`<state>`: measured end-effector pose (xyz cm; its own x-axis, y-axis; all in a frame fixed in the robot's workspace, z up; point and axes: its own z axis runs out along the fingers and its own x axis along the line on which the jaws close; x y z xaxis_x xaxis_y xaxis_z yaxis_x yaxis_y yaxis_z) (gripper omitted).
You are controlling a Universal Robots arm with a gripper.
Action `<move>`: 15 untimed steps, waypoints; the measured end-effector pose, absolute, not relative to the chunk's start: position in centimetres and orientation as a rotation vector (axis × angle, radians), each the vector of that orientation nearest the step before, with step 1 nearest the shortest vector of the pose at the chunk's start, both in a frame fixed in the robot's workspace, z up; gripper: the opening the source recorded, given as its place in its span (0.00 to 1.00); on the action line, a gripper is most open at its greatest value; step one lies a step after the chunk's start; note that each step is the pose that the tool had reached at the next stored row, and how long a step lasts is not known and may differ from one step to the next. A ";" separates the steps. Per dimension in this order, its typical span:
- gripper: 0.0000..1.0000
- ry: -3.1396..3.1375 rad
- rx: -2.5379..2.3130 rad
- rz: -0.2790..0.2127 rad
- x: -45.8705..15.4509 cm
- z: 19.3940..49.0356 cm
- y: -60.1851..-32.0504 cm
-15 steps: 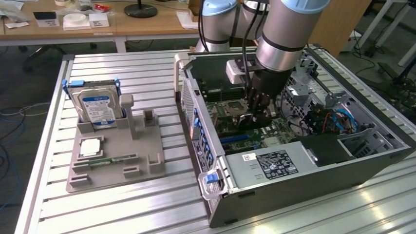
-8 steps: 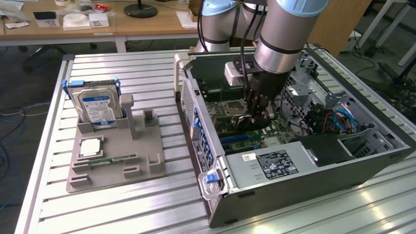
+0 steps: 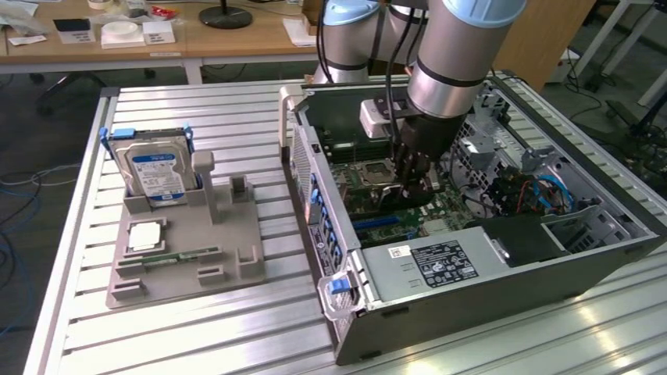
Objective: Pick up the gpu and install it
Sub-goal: 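Insert the gpu into the slot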
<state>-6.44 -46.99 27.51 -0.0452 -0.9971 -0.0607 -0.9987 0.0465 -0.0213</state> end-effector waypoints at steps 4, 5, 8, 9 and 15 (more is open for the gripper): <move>0.27 2.231 -2.131 0.037 -6.4 27.5 -47.0; 0.27 2.231 -2.131 0.037 -6.4 27.5 -47.0; 0.27 2.233 -2.133 0.033 -6.5 27.4 -46.9; 0.27 2.233 -2.134 0.032 -6.5 27.4 -46.8; 0.27 2.232 -2.136 0.031 -6.6 27.3 -46.8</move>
<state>-6.56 -46.82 27.29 -0.0432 -0.9978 -0.0511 -0.9988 0.0443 -0.0215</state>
